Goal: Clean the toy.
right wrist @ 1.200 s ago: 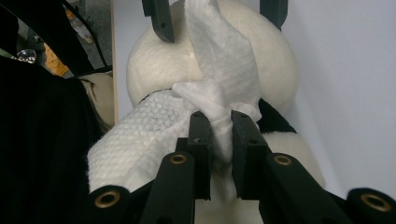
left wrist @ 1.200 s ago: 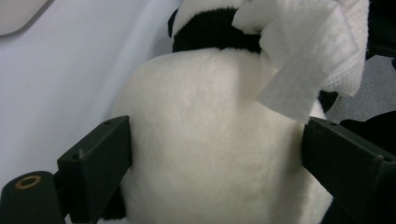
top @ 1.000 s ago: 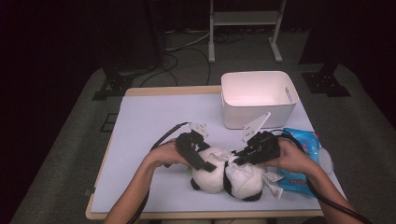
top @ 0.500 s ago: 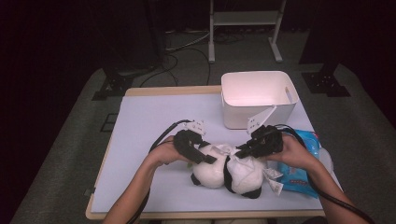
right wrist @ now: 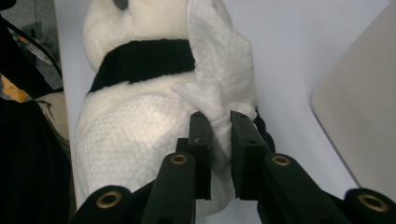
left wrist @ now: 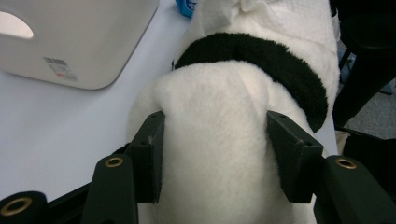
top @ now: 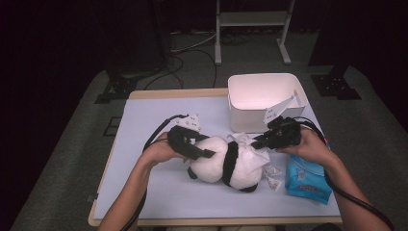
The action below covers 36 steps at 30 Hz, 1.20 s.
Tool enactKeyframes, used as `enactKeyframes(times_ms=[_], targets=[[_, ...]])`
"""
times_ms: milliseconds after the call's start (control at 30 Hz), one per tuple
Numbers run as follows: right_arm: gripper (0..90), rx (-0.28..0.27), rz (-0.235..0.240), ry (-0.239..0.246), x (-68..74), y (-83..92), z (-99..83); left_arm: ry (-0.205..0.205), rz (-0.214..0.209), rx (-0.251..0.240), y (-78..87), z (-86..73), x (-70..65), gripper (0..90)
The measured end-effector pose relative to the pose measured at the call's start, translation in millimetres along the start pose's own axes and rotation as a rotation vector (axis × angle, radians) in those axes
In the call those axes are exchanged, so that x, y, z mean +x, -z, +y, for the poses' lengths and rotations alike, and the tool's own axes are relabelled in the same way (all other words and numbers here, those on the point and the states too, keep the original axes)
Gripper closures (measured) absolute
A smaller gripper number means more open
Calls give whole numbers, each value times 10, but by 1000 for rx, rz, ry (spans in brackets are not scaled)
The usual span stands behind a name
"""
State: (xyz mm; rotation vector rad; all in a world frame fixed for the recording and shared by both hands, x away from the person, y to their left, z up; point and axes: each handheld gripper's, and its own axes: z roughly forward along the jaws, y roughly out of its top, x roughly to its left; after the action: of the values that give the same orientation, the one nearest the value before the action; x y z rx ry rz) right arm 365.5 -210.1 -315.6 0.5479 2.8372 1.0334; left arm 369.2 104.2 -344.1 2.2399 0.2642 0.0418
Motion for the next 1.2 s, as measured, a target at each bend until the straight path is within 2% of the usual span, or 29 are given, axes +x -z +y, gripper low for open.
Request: enactKeyframes(times_ms=[67,233,333,400,567,700,833,1100,1200], targets=[[796,-5,12,-12,-14,-27,-12,13,-10,5,-23,-47,-14,431],[794,13,48,7,64,-219,23,76,-44,26,-117,-260,-36,407],[795,28,63,20,117,-316,27,106,-60,-3,-89,-383,-43,388],[796,17,77,31,139,-321,34,110,-62,-1,-72,-407,-60,373],[799,34,59,67,243,-326,71,120,-73,29,-60,-364,-44,293],[799,34,57,76,298,-317,58,121,-85,42,-55,-327,-6,253],[801,23,67,80,315,-315,44,119,-95,41,-71,-272,4,206],[801,20,69,95,331,-316,43,115,-128,79,-163,-163,67,177],[801,16,76,98,341,-318,42,116,-144,95,-211,-150,89,131]])
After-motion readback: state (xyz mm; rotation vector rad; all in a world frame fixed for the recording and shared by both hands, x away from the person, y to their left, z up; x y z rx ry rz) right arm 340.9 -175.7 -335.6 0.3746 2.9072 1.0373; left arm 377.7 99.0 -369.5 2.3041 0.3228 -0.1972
